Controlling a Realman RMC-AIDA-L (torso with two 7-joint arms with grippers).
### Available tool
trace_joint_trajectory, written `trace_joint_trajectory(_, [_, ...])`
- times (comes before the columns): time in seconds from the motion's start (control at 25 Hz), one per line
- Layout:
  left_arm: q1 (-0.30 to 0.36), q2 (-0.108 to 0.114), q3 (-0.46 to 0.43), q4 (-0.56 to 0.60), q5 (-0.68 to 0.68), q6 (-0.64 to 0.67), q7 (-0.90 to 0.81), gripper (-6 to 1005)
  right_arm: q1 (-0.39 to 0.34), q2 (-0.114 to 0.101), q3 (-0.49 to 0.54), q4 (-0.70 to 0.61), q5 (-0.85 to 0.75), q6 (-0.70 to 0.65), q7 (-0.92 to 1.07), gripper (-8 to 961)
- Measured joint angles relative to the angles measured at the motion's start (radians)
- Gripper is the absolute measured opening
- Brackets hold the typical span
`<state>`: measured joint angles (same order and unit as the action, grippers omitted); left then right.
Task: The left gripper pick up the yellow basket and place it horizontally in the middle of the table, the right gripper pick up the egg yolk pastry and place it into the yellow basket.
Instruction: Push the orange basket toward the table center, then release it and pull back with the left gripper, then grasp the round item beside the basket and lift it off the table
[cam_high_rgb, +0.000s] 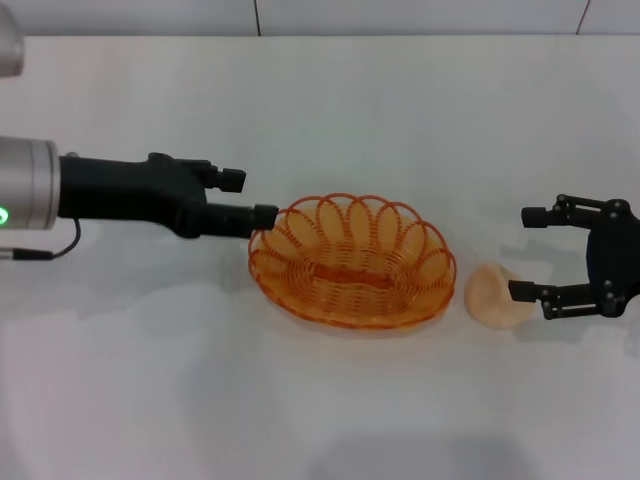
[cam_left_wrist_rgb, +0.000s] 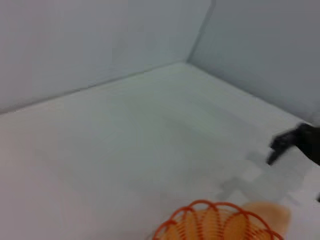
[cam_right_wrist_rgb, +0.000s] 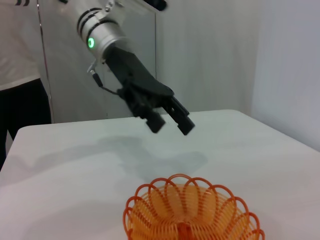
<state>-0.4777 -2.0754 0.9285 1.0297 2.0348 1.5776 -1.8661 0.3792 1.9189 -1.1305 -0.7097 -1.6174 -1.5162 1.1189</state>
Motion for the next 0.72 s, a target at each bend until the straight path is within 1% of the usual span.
trace_joint_trajectory(0.16, [0.023,0.006,-0.007,-0.043,-0.016,0.065,0.206,770,0.002,-0.004,0.000,0.000,-0.010,-0.002,0.025,778])
trace_joint_trajectory(0.28, [0.045,0.015,-0.012,-0.086,-0.017,0.107,0.361,772,0.004,-0.006,0.000,0.000,-0.014,-0.002,0.046,776])
trace_joint_trajectory(0.36, [0.054,0.021,-0.032,-0.116,-0.018,0.114,0.422,772,0.005,-0.007,0.000,-0.005,-0.025,-0.004,0.056,775])
trace_joint_trajectory(0.48, [0.058,0.037,-0.094,-0.161,-0.017,0.146,0.487,771,0.009,-0.006,0.000,-0.040,-0.071,-0.006,0.100,774])
trace_joint_trajectory(0.56, [0.059,0.053,-0.123,-0.192,-0.016,0.164,0.519,770,0.011,-0.002,0.000,-0.079,-0.122,-0.006,0.152,773])
trace_joint_trajectory(0.6, [0.062,0.067,-0.134,-0.211,-0.016,0.171,0.535,769,0.011,0.001,0.000,-0.097,-0.143,-0.005,0.174,772])
trace_joint_trajectory(0.72, [0.071,0.081,-0.137,-0.228,-0.016,0.176,0.556,768,0.017,0.013,0.000,-0.161,-0.223,0.001,0.263,771])
